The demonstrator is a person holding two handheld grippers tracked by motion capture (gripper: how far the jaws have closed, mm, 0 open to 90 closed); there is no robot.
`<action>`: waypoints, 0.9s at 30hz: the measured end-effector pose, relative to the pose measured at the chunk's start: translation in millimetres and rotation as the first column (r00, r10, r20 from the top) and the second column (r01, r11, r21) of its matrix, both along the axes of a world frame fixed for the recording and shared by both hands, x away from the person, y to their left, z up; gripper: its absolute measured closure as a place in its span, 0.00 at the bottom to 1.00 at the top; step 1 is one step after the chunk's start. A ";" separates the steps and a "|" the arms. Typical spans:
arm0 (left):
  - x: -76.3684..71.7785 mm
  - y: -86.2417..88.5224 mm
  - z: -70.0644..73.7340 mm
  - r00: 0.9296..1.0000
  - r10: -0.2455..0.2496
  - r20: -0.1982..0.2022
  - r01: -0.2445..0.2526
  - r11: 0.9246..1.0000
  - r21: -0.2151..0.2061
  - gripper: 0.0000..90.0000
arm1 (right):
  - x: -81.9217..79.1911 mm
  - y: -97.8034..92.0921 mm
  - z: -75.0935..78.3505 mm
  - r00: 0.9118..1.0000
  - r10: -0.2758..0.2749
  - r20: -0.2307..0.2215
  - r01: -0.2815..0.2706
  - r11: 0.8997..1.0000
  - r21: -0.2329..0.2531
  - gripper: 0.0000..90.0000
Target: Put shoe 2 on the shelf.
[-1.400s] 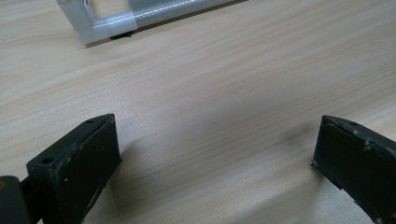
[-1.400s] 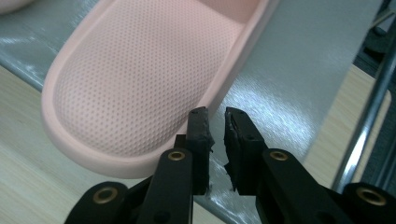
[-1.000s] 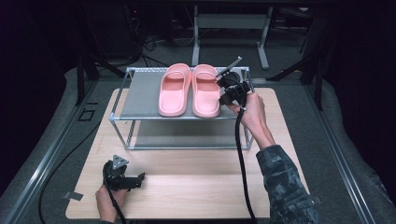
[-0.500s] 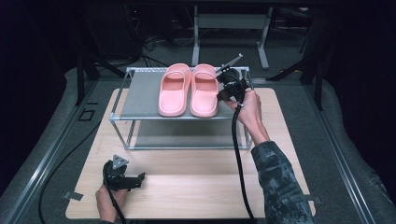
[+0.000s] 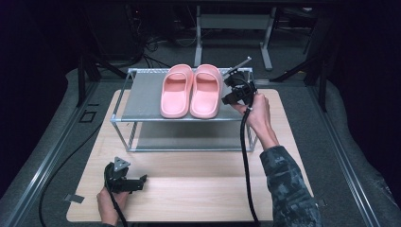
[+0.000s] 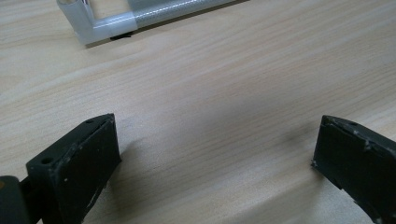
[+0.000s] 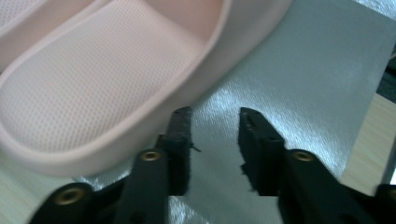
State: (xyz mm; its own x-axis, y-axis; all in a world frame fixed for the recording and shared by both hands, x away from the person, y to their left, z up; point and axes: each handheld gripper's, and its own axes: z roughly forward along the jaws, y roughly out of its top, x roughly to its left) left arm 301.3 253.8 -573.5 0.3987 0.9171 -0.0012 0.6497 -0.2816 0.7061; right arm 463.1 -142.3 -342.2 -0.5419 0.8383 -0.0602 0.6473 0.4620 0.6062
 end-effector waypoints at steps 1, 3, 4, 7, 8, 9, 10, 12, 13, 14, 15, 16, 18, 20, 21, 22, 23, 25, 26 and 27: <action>0.0 0.0 0.0 1.000 0.000 0.001 0.000 1.000 0.000 0.00 | -2.0 -3.3 0.6 1.000 -0.004 -0.005 0.004 1.000 0.001 0.66; 0.0 0.0 0.0 1.000 0.000 0.000 0.000 1.000 0.000 0.00 | -7.8 -11.2 2.2 1.000 -0.001 0.004 0.001 1.000 0.002 0.55; 0.0 -0.1 0.0 1.000 0.001 0.001 -0.001 1.000 0.000 0.00 | -9.8 -13.9 2.4 1.000 -0.001 0.004 0.001 1.000 0.007 0.50; 0.0 -0.1 0.0 1.000 0.001 0.000 -0.001 1.000 0.000 0.00 | -19.9 -25.0 2.7 1.000 -0.002 0.012 0.002 1.000 0.012 0.30; 0.0 -0.1 0.0 1.000 0.000 0.000 0.000 1.000 0.000 0.00 | -24.1 -28.7 2.9 1.000 -0.010 0.015 0.010 1.000 0.004 0.23; 0.0 -0.1 -0.1 1.000 0.000 0.000 0.000 1.000 -0.001 0.00 | -29.0 -34.0 2.5 1.000 -0.001 0.017 0.001 1.000 0.011 0.18; 0.0 -0.1 0.0 1.000 0.000 0.001 0.000 1.000 0.000 0.00 | -32.2 -36.9 2.3 1.000 -0.002 0.024 0.002 1.000 0.012 0.16; 0.0 -0.1 0.0 1.000 0.001 0.000 -0.001 1.000 0.000 0.00 | -42.6 -45.2 2.1 0.999 -0.006 0.042 0.006 1.000 0.011 0.08; -0.1 -0.2 -0.1 1.000 0.002 0.000 -0.002 1.000 -0.001 0.00 | -46.4 -48.6 1.8 0.999 -0.004 0.040 0.003 1.000 0.015 0.05; 0.0 -0.1 -0.1 1.000 0.001 0.000 -0.001 1.000 -0.002 0.00 | -49.3 -50.8 1.6 0.999 -0.005 0.044 0.005 1.000 0.014 0.04; 0.0 -0.1 0.0 1.000 0.000 0.000 0.000 1.000 0.000 0.00 | -55.0 -54.9 1.3 0.998 -0.013 0.058 0.013 1.000 0.002 0.02; 0.0 -0.1 0.0 1.000 0.001 0.001 -0.001 1.000 0.000 0.00 | -57.5 -57.1 0.8 0.998 -0.011 0.058 0.011 1.000 0.007 0.01; 0.0 -0.1 0.0 1.000 0.001 0.000 -0.001 1.000 0.000 0.00 | -62.5 -61.5 -0.9 0.998 -0.016 0.058 0.016 1.000 0.001 0.00; 0.0 -0.1 0.0 1.000 0.001 0.001 -0.001 1.000 0.000 0.00 | -68.6 -67.9 -4.0 0.998 -0.019 0.060 0.019 1.000 0.007 0.00; 0.0 -0.1 0.0 1.000 0.001 0.001 -0.001 1.000 0.000 0.00 | -71.3 -70.9 -5.3 0.998 -0.025 0.064 0.025 1.000 0.003 0.00; 0.0 -0.1 0.0 1.000 0.001 0.001 -0.001 1.000 0.000 0.00 | -72.8 -73.2 -6.6 0.998 -0.027 0.065 0.027 1.000 0.006 0.00; 0.0 -0.2 -0.1 1.000 0.002 0.001 -0.002 1.000 -0.001 0.00 | -74.8 -76.3 -8.4 0.997 -0.032 0.064 0.032 0.999 0.008 0.00; 0.0 -0.1 0.0 1.000 0.001 0.001 -0.001 1.000 0.000 0.00 | -79.6 -83.1 -12.4 0.996 -0.045 0.071 0.045 0.999 0.010 0.00; -0.1 -0.3 -0.1 1.000 0.002 0.001 -0.002 1.000 -0.001 0.00 | -81.2 -85.2 -13.9 0.996 -0.051 0.072 0.050 0.999 0.010 0.00; 0.0 -0.2 -0.1 1.000 0.002 0.001 -0.002 1.000 -0.001 0.00 | -83.2 -87.9 -16.0 0.996 -0.054 0.074 0.054 0.998 0.011 0.00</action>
State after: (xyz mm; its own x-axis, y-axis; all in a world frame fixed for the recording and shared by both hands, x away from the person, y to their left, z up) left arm 301.2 253.5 -573.6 0.3968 0.9179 -0.0022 0.6497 -0.2792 0.7071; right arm 380.0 -230.2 -358.2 -0.4901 0.8670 -0.0905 0.6245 0.4216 0.6575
